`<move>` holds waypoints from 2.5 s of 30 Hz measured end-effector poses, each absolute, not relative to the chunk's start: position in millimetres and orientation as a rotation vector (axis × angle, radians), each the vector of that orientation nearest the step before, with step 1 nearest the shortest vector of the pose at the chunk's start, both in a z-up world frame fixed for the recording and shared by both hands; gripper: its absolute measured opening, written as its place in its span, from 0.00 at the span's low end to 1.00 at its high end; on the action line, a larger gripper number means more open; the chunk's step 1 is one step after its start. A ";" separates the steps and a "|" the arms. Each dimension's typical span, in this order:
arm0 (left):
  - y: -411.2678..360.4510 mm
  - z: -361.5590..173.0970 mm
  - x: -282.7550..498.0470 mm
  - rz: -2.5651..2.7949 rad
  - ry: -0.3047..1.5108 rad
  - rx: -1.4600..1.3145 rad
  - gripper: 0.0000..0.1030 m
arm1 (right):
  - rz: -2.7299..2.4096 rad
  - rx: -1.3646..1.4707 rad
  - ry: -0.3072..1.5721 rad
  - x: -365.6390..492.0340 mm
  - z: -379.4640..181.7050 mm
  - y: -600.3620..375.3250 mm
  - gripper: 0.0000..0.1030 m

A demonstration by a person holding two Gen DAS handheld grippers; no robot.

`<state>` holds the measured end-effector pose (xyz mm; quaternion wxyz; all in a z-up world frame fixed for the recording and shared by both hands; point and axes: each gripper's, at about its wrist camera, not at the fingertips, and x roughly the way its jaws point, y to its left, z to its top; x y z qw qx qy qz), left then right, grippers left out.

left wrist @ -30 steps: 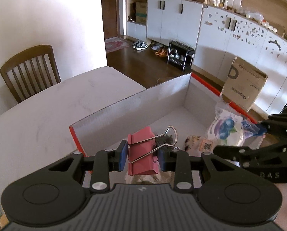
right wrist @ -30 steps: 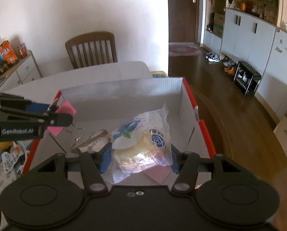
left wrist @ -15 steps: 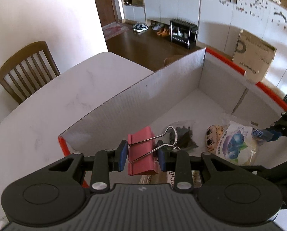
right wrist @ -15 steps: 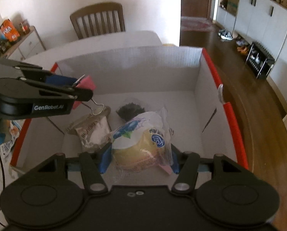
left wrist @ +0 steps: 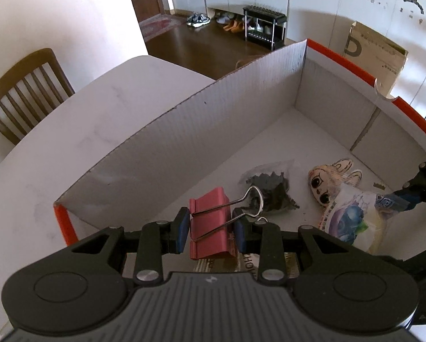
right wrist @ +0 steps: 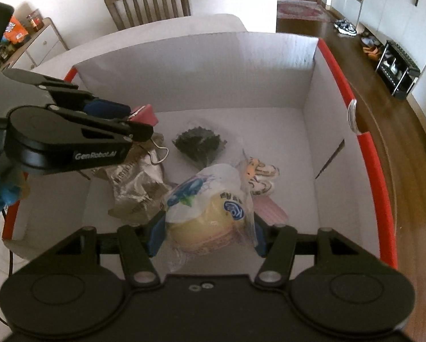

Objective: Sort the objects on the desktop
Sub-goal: 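Open both tools to drop the binder clip and bread bag into the box, then withdraw both tools from the box back toward the table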

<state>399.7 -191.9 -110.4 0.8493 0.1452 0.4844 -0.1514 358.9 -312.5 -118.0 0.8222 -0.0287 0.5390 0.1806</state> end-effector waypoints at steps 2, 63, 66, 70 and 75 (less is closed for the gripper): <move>-192.2 -111.9 402.4 -0.321 1.026 0.306 0.30 | 0.385 -0.062 1.154 360.7 -120.6 -310.6 0.58; -147.5 -19.1 271.1 -0.384 0.861 0.124 0.31 | 0.466 -0.113 0.820 265.5 -26.0 -300.6 0.77; -138.5 -14.4 258.3 -0.386 0.847 0.123 0.31 | 0.462 -0.106 0.806 256.4 -22.1 -294.0 0.81; -124.7 -9.6 243.2 -0.388 0.829 0.120 0.31 | 0.444 -0.104 0.795 246.1 -20.5 -284.4 0.82; -104.2 -6.0 226.8 -0.389 0.820 0.111 0.31 | 0.424 -0.087 0.788 235.3 -17.5 -272.6 0.82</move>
